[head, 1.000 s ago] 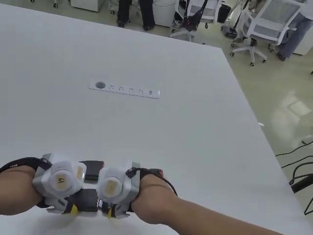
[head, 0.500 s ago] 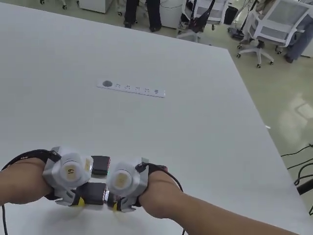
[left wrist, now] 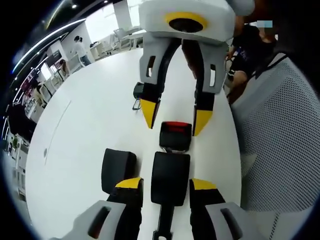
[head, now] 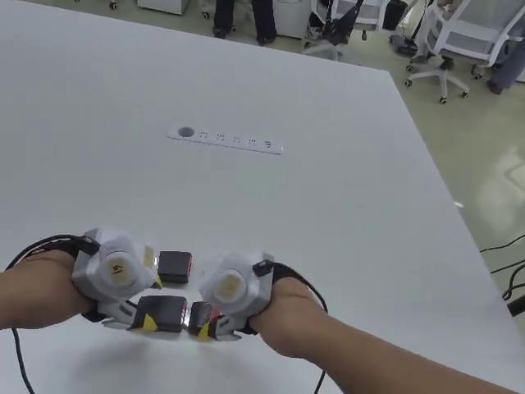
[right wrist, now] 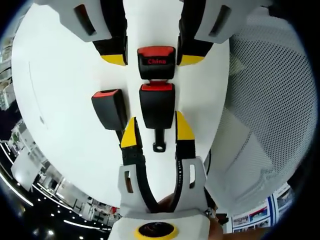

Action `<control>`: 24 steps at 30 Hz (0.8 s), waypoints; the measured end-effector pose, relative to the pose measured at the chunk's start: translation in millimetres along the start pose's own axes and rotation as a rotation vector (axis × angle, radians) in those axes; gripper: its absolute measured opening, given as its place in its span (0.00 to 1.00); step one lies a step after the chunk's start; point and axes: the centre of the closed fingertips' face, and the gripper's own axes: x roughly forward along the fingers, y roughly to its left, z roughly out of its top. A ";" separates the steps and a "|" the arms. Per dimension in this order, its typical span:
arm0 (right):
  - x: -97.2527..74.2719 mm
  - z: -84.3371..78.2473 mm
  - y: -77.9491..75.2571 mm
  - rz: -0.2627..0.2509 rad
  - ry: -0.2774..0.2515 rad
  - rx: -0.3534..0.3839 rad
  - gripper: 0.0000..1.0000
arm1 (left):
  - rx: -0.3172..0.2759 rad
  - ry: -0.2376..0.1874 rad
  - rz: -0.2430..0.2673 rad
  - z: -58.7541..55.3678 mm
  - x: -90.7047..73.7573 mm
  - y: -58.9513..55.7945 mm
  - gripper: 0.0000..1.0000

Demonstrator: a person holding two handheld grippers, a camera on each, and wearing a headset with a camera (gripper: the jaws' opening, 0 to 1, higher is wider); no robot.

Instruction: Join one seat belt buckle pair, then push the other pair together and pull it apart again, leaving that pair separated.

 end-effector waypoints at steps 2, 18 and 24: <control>-6.3 0.4 -4.8 -0.006 -0.012 0.001 0.36 | 0.003 -0.017 0.003 7.9 -4.1 3.0 0.38; -42.2 -59.9 -75.0 -0.093 0.039 0.037 0.34 | -0.039 -0.039 0.062 7.7 -8.7 63.6 0.42; -43.6 -80.4 -92.6 -0.096 0.063 0.044 0.34 | -0.043 -0.035 0.056 0.2 -3.4 78.3 0.41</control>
